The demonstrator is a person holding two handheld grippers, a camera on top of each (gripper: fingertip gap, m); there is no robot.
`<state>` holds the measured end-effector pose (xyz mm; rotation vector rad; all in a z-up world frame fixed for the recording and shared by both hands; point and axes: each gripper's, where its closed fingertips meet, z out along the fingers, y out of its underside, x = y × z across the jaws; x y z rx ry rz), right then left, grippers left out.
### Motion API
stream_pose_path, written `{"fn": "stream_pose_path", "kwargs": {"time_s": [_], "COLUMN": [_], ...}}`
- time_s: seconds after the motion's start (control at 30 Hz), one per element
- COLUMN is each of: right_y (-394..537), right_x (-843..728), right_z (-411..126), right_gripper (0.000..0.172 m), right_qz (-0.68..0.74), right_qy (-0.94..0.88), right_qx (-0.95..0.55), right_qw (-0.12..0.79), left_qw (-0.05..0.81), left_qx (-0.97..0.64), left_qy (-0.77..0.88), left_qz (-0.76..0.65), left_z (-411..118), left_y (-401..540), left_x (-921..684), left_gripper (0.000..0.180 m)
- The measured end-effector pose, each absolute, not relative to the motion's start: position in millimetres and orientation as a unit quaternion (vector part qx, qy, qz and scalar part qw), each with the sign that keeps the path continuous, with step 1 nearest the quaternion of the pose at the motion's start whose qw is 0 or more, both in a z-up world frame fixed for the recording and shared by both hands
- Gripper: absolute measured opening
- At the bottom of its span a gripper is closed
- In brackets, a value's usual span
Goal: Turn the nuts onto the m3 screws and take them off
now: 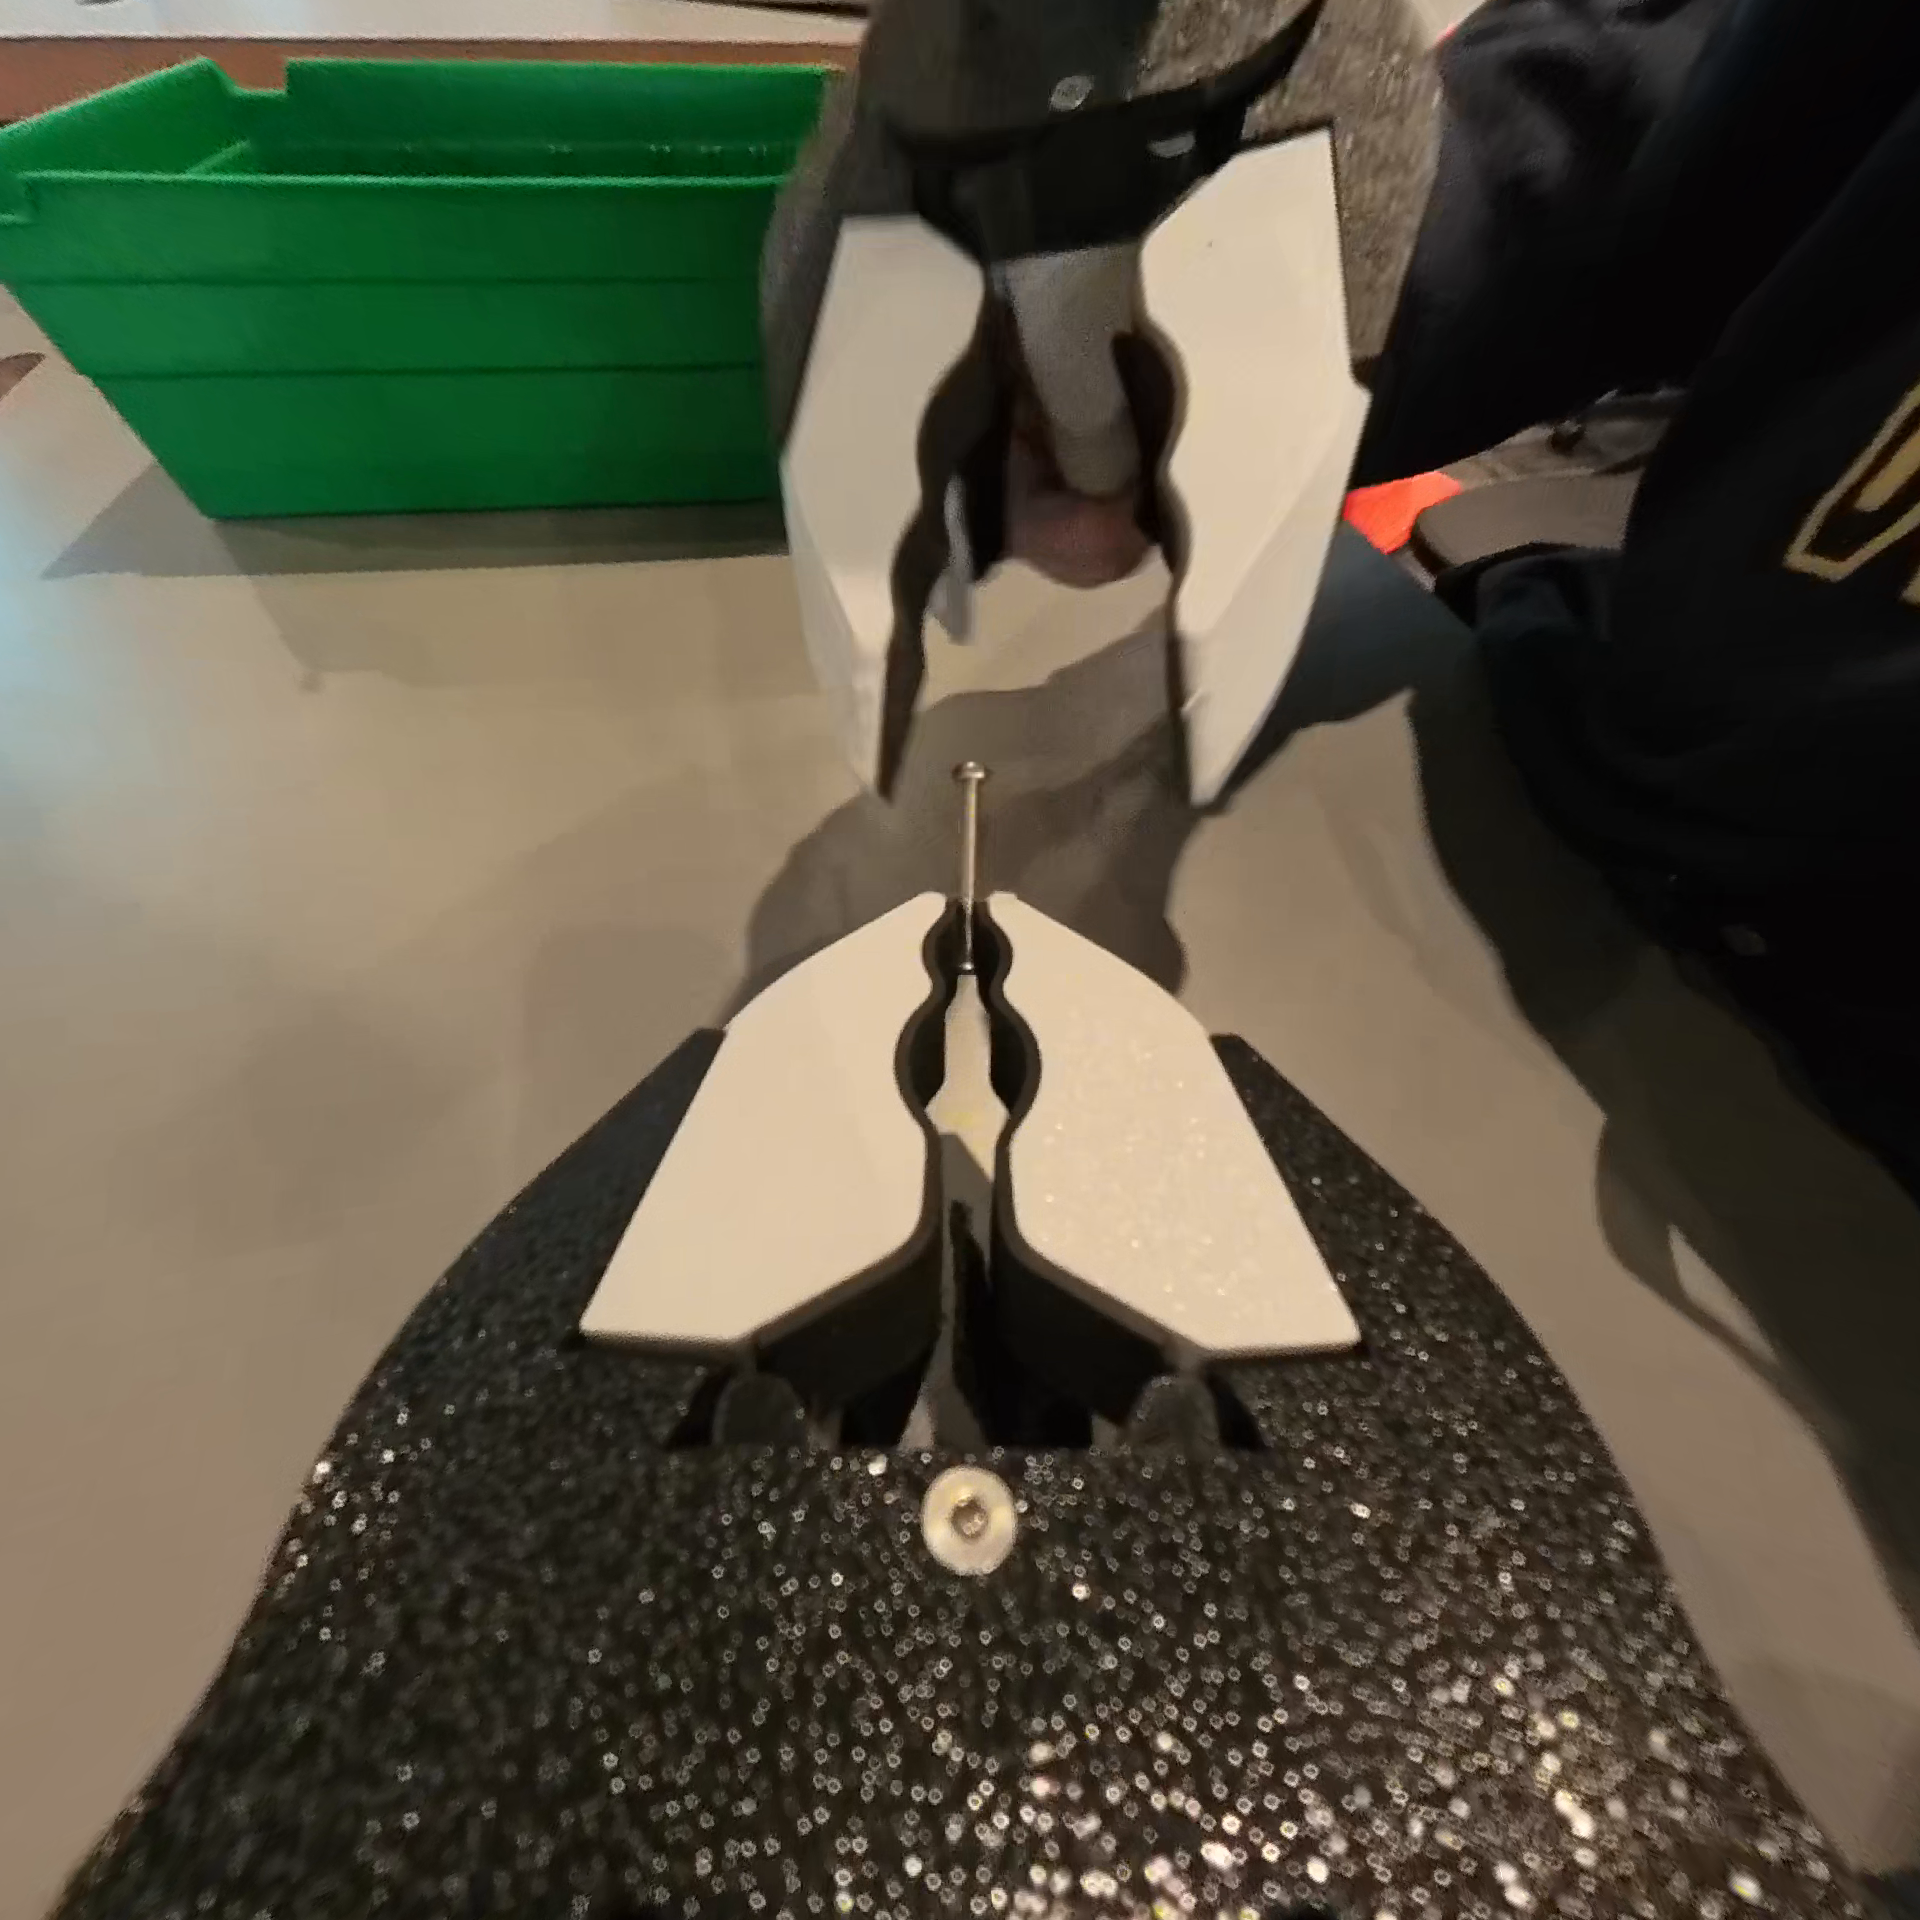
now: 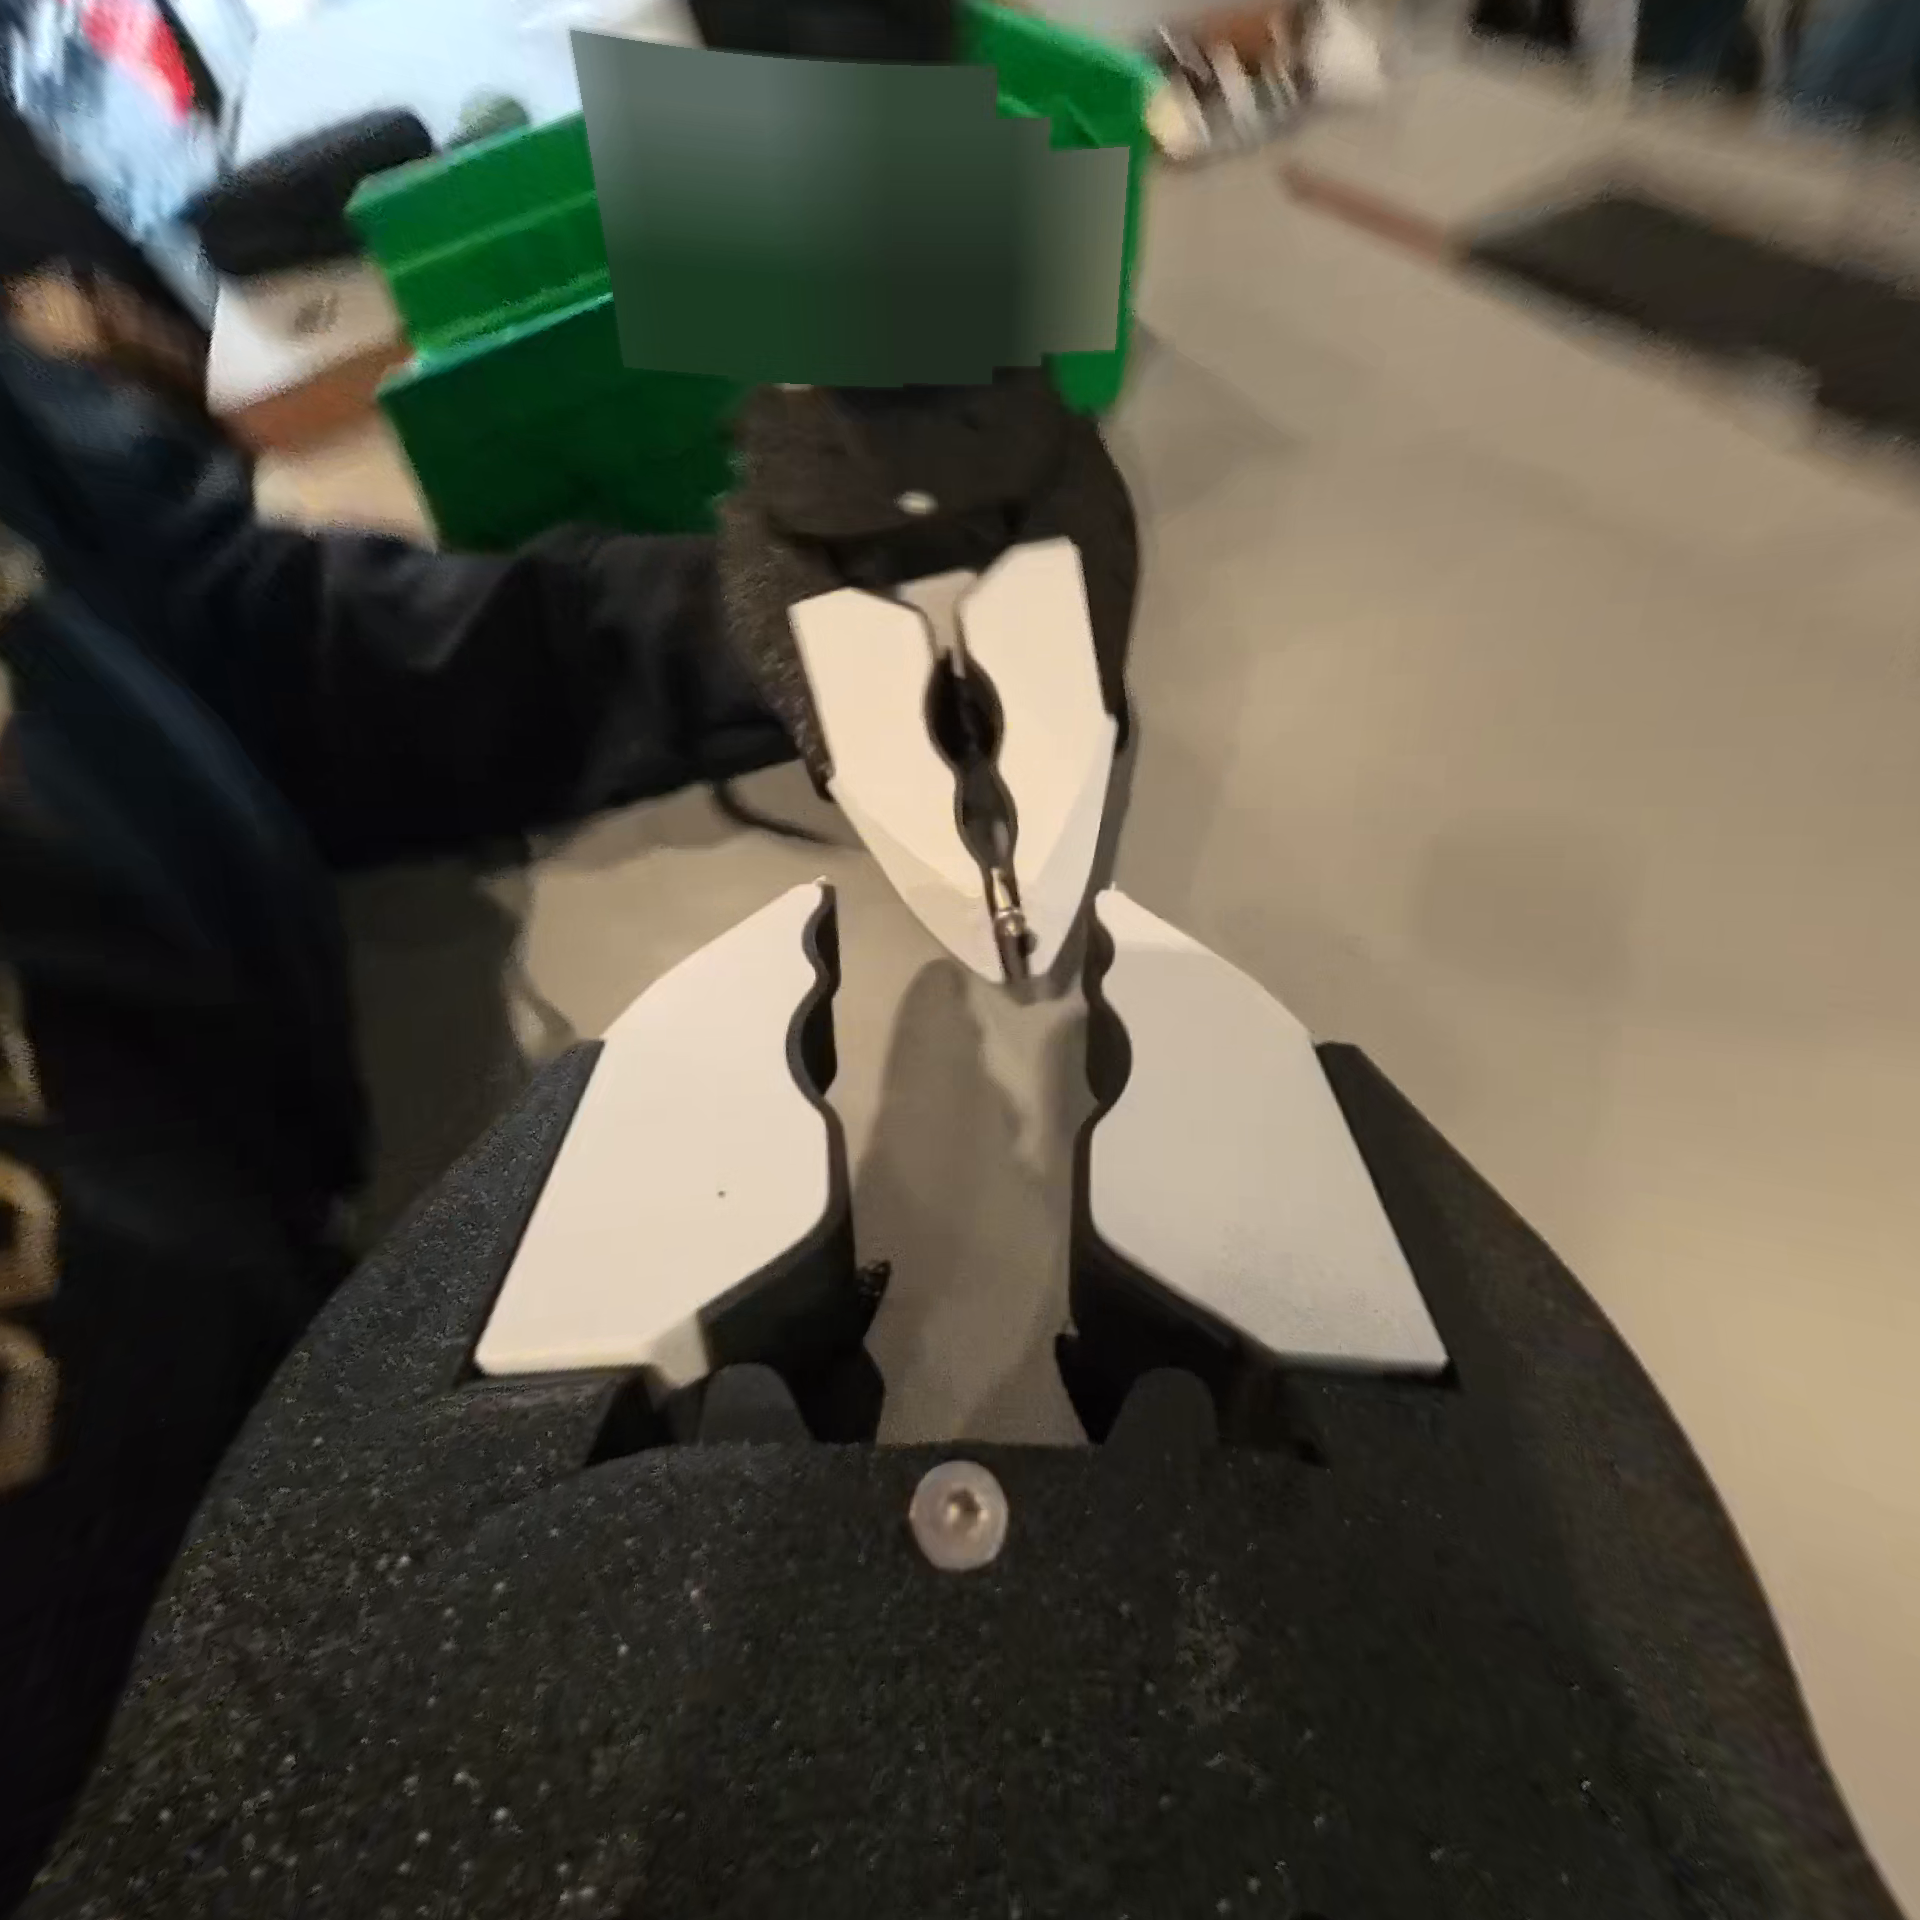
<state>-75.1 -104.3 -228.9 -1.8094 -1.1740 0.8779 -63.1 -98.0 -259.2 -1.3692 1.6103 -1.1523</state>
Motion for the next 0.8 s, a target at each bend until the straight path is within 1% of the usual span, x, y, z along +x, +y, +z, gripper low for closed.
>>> {"fn": "stream_pose_path", "kwargs": {"time_s": [0.03, 0.13, 0.23, 0.47, 0.7, 0.8], "right_y": [-105.7, -114.5, -115.8, -116.7, -116.5, -116.5], "right_x": [-73.8, -71.9, -71.9, -76.9, -79.8, -80.0], "right_z": [-226.2, -223.2, -223.8, -217.9, -223.3, -222.6], "right_gripper": [0.044, 0.033, 0.025, 0.023, 0.010, 0.007], "right_qz": [0.331, 0.282, 0.232, 0.250, 0.237, 0.239], "right_qy": [-0.499, -0.601, -0.664, -0.705, -0.738, -0.739], "right_qx": [-0.685, -0.602, -0.553, -0.502, -0.485, -0.484], "right_qw": [0.414, 0.444, 0.447, 0.435, 0.405, 0.402], "left_qw": [0.355, 0.337, 0.323, 0.295, 0.284, 0.282], "left_qx": [-0.528, -0.514, -0.503, -0.484, -0.481, -0.482], "left_qy": [0.623, 0.621, 0.620, 0.621, 0.624, 0.625], "left_qz": [-0.454, -0.485, -0.508, -0.541, -0.546, -0.545], "left_z": [-258.0, -253.6, -250.0, -246.0, -246.6, -247.2], "left_y": [-99.1, -105.7, -110.7, -119.7, -122.2, -122.5], "left_x": [-63.5, -65.7, -68.2, -72.1, -72.6, -72.4], "left_gripper": [0.002, 0.002, 0.002, 0.002, 0.002, 0.002]}}
